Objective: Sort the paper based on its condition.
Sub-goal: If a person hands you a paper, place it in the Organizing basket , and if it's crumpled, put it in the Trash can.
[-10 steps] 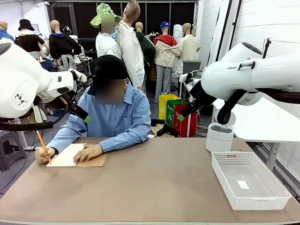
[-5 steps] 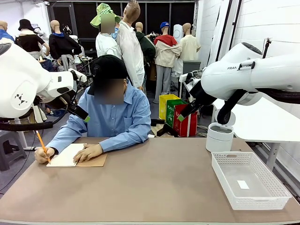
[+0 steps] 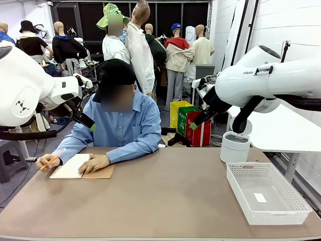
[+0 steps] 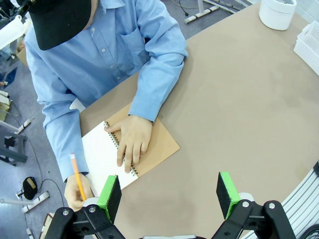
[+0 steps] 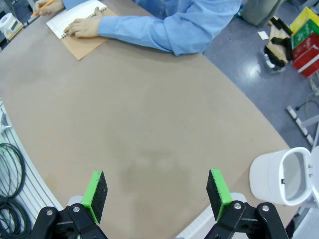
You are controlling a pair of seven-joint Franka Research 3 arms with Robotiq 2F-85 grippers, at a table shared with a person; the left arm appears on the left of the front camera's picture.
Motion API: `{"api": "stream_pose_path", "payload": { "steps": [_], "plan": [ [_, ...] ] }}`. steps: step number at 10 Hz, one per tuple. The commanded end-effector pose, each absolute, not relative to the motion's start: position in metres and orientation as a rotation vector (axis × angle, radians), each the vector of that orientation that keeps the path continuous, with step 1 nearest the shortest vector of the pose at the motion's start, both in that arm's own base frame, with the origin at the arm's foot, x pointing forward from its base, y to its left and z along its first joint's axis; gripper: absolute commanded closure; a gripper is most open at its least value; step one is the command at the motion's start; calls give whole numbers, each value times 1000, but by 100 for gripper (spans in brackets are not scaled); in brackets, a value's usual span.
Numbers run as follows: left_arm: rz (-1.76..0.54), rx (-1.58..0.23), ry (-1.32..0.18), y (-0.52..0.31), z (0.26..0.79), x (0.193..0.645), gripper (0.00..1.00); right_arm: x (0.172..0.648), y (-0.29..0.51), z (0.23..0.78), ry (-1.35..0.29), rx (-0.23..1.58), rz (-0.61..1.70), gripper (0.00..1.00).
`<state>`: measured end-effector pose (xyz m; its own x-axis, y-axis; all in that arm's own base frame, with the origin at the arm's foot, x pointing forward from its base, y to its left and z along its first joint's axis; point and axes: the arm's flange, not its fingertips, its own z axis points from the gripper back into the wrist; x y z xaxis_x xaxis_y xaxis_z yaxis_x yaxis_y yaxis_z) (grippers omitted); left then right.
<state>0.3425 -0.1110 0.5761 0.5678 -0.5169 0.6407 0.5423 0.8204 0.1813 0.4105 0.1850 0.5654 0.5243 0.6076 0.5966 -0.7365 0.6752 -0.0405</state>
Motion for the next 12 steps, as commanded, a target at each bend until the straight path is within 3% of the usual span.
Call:
{"api": "stream_pose_path", "payload": {
  "steps": [1, 12],
  "plan": [
    [-621, -37, -742, -110, 577, 342, 0, 411, 186, 564, -614, 222, 810, 0],
    [-621, -37, -742, -110, 577, 342, 0, 411, 186, 564, -614, 222, 810, 0]
  ]
}}
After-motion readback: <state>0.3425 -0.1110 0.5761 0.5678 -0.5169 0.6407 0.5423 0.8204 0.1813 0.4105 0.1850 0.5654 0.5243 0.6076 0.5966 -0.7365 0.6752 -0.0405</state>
